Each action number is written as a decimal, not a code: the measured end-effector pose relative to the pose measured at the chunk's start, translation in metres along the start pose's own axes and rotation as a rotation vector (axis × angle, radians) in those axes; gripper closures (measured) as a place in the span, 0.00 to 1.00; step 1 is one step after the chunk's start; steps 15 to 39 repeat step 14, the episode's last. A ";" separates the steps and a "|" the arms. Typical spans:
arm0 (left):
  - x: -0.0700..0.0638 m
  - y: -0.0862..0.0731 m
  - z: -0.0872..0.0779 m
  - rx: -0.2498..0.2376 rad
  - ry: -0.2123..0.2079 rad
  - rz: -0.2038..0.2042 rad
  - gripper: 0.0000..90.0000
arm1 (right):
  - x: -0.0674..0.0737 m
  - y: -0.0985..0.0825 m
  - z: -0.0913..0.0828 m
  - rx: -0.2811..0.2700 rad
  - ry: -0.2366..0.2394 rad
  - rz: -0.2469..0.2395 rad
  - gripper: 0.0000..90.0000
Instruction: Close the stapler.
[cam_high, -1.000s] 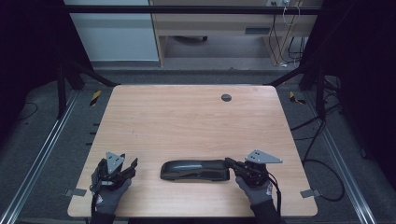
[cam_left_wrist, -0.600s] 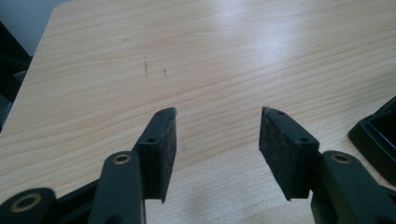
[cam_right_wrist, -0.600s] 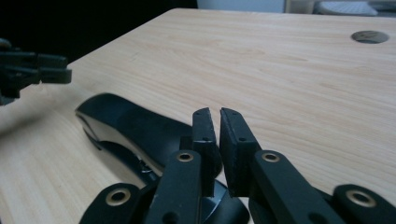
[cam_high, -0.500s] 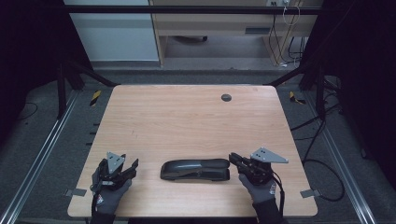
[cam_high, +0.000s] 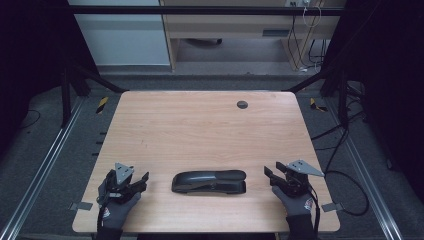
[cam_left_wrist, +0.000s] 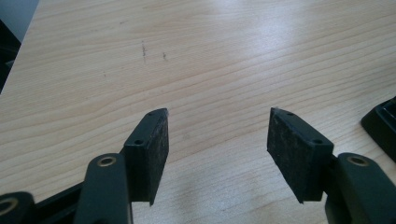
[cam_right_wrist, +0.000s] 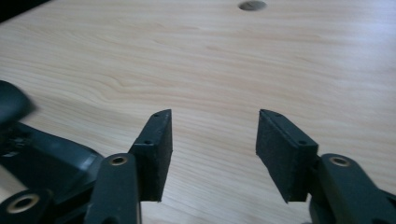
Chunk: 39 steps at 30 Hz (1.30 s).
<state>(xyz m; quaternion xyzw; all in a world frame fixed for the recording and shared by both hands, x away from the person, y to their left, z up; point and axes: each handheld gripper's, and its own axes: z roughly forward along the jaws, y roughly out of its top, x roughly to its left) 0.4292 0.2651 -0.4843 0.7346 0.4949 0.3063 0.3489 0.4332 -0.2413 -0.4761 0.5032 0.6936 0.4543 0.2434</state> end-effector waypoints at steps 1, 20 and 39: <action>0.001 0.000 0.000 0.007 -0.002 0.000 0.42 | -0.002 -0.002 0.001 0.004 -0.014 0.005 0.48; 0.017 -0.004 0.005 0.067 0.003 -0.038 0.36 | -0.033 -0.014 0.000 0.074 -0.120 0.030 0.41; 0.017 -0.004 0.005 0.067 0.003 -0.038 0.36 | -0.033 -0.014 0.000 0.074 -0.120 0.030 0.41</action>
